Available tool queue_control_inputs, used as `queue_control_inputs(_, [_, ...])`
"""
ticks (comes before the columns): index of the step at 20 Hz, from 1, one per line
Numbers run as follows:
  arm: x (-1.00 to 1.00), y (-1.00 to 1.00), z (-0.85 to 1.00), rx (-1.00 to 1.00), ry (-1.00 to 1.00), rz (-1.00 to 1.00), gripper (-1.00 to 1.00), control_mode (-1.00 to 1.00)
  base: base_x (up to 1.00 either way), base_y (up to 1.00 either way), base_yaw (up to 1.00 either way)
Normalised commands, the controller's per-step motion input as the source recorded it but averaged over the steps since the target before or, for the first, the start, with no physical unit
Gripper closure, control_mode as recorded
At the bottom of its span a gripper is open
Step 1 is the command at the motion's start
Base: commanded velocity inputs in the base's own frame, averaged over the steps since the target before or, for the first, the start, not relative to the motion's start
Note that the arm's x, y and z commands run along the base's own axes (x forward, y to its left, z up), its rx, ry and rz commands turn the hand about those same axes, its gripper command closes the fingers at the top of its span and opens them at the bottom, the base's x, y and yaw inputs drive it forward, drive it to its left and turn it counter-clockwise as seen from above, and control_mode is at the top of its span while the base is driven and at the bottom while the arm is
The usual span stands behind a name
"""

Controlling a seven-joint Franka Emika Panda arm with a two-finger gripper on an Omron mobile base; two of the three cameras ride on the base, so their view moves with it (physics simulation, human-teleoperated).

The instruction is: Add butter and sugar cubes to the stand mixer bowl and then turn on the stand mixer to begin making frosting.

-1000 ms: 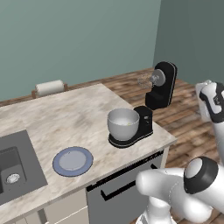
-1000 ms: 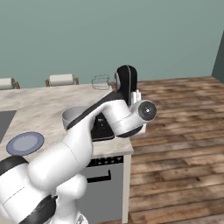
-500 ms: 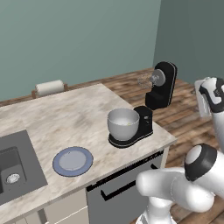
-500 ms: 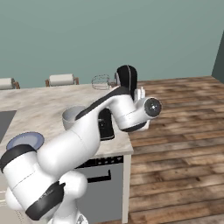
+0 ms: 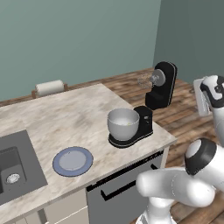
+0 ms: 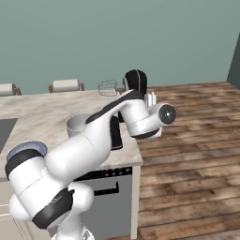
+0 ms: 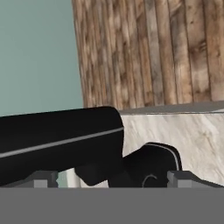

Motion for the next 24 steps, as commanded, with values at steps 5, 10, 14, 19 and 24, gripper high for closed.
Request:
queue_control_inputs(5, [0.18, 0.0, 0.0, 0.0, -0.05, 0.04, -1.0, -1.0, 0.0, 0.0, 0.0])
queue_control_inputs(10, [0.28, 0.0, -0.01, 0.0, -0.08, 0.02, -1.0, -1.0, 0.0, 0.0, 0.0])
queue_control_inputs(14, [0.31, 0.0, -0.06, 0.0, -0.05, 0.02, -1.0, -1.0, 0.0, 0.0, 0.0])
queue_control_inputs(19, [0.3, 0.0, -0.03, 0.0, -0.01, 0.04, -1.0, -1.0, 0.0, 0.0, 0.0])
queue_control_inputs(24, [0.27, 0.0, 0.0, 0.0, 0.0, 0.05, -1.0, -1.0, 0.0, 0.0, 0.0])
